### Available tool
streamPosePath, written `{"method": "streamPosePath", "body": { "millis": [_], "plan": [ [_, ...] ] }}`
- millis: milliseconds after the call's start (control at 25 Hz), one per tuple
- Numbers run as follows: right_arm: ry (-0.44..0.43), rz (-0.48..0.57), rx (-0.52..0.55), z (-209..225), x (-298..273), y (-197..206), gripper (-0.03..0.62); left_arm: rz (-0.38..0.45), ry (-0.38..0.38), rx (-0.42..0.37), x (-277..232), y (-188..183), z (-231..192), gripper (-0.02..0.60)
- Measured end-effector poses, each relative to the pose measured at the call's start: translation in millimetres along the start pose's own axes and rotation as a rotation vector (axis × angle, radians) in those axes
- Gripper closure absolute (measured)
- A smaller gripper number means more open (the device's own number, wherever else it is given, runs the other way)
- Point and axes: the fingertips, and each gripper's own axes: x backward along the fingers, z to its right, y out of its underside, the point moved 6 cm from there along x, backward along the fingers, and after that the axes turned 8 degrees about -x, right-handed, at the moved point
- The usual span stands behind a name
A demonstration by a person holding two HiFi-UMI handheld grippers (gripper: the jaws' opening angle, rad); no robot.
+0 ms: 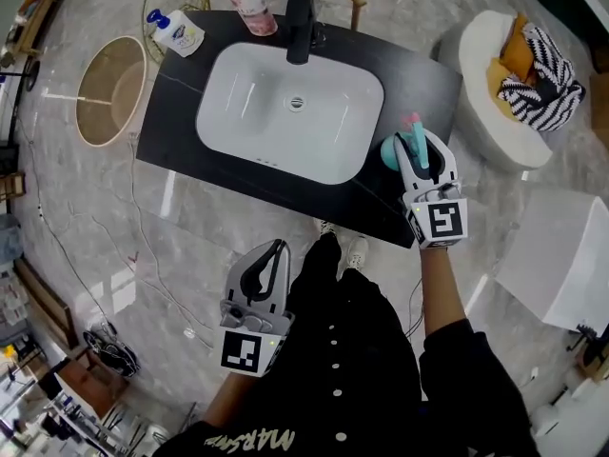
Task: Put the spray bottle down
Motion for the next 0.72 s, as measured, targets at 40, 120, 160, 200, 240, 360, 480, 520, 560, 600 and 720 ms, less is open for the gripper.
{"method": "streamPosePath", "body": {
  "millis": [40, 120, 160, 200, 240, 360, 480, 520, 560, 600, 720],
  "plan": [
    [0.001, 0.000, -0.001, 0.9, -2.2, 2.2, 0.468, 0.003, -0.001, -0.002, -2.1, 1.8, -2.0, 0.560],
    [0.001, -0.002, 0.000, 1.7, -5.4, 6.3, 0.468, 0.009, -0.003, -0.006, -5.6, 4.7, -4.4, 0.560],
    [0.001, -0.003, 0.000, 1.9, -6.3, 8.2, 0.468, -0.003, 0.000, -0.002, -6.6, 6.7, -4.2, 0.560],
    [0.001, -0.004, 0.000, 2.1, -6.9, 9.9, 0.468, -0.020, 0.004, 0.005, -7.4, 8.9, -3.6, 0.560],
    [0.001, -0.004, -0.001, 2.2, -7.3, 11.4, 0.468, -0.031, 0.007, 0.009, -8.2, 10.8, -3.1, 0.560],
    [-0.005, 0.009, -0.002, 2.1, -7.9, 14.3, 0.468, -0.046, 0.012, 0.013, -11.0, 14.7, -2.7, 0.560],
    [-0.005, 0.011, 0.005, 2.4, -7.7, 15.5, 0.468, -0.059, 0.010, 0.015, -13.3, 17.3, -2.3, 0.560],
    [-0.005, 0.007, 0.009, 2.7, -7.8, 16.0, 0.468, -0.062, 0.007, 0.019, -14.1, 17.9, -2.2, 0.560],
    [-0.006, 0.002, 0.009, 3.3, -8.0, 16.7, 0.468, -0.058, 0.004, 0.019, -14.8, 17.8, -2.0, 0.560],
    [-0.007, -0.002, 0.004, 4.0, -8.0, 17.5, 0.447, -0.044, 0.001, 0.013, -15.7, 16.7, -1.8, 0.560],
    [-0.017, -0.002, -0.022, 5.5, -5.5, 16.8, 0.408, -0.007, 0.002, -0.001, -18.1, 11.2, -0.2, 0.560]
  ]
}}
